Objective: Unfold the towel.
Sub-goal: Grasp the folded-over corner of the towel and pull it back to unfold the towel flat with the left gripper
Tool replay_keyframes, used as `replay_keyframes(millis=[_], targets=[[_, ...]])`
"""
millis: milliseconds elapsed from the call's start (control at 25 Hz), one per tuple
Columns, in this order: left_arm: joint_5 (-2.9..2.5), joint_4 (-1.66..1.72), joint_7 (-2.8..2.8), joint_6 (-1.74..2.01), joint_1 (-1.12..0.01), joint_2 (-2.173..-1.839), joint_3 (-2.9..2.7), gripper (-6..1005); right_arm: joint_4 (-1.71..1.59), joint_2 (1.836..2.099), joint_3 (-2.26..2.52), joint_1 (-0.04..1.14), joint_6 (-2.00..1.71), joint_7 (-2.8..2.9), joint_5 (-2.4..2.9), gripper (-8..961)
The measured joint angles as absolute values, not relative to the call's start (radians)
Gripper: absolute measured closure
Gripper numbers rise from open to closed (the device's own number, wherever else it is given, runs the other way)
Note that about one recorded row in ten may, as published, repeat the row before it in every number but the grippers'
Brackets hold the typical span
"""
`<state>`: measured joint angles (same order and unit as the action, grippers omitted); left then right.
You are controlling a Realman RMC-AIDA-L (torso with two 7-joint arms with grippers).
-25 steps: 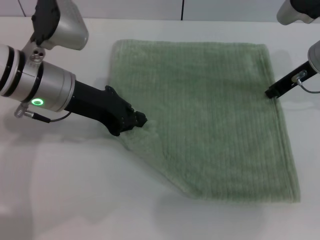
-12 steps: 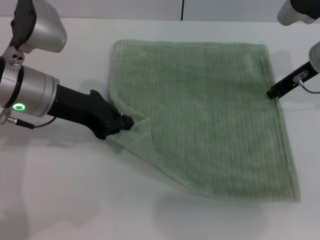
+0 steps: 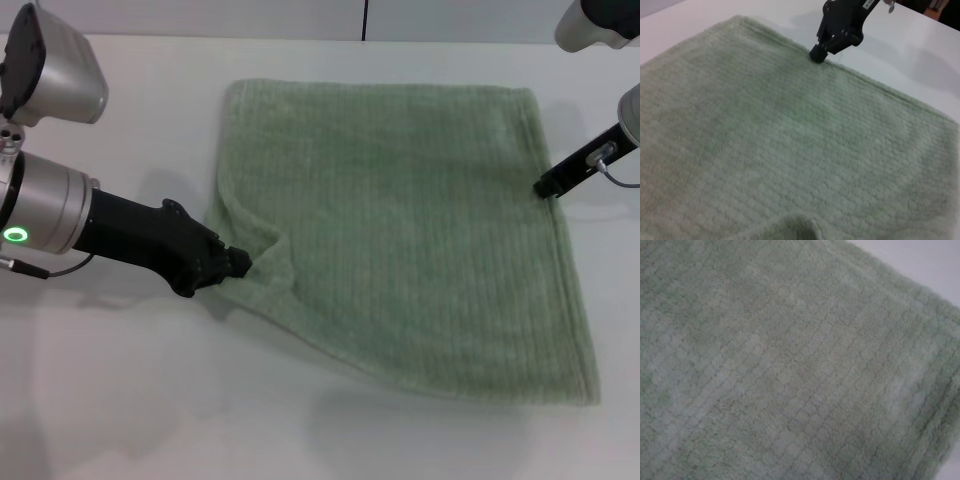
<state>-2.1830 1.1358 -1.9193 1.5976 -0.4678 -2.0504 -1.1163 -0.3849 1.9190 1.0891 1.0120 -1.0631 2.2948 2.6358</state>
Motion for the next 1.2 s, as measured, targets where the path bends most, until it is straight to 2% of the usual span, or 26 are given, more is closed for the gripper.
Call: replay_keyframes(millis=[1200], targets=[[-2.175, 1.091, -1.859, 1.638, -0.390, -2.057, -1.032, 971, -0.374, 1.919, 1.091, 1.014, -1.059, 2.295, 2.637, 953]])
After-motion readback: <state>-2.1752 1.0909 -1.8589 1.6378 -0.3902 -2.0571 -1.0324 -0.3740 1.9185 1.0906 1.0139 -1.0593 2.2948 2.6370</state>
